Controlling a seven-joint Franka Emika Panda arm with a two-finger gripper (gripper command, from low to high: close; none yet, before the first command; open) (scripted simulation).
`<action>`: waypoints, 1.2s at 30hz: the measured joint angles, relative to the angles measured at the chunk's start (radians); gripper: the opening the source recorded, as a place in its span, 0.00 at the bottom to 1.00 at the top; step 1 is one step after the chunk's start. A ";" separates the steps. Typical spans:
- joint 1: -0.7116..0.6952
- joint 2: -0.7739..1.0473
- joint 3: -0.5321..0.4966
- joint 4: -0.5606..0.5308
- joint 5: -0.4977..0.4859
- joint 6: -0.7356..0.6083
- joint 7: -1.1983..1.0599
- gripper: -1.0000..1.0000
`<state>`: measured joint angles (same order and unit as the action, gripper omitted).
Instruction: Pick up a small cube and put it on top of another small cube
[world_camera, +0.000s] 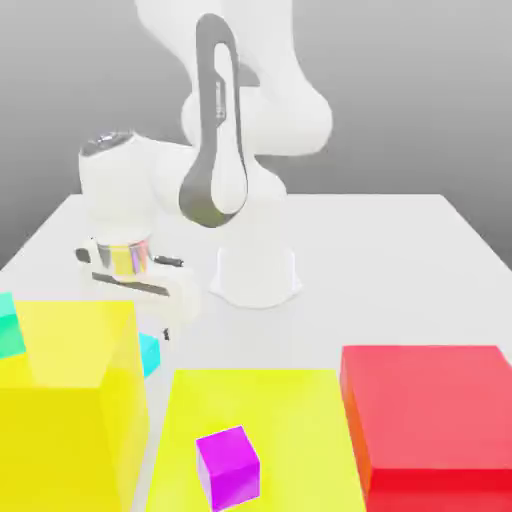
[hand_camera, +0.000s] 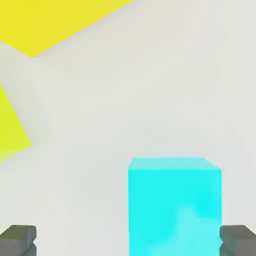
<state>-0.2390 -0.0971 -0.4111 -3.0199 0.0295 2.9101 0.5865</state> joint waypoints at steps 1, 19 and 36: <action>-0.026 -0.006 0.010 -0.001 -0.046 0.000 0.027 0.50; -0.277 0.245 0.305 0.054 0.089 0.211 -0.066 0.50; -0.311 0.251 0.328 0.053 0.046 0.217 -0.035 0.00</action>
<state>-0.5503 0.1536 -0.0835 -2.9665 0.0756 3.1273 0.5510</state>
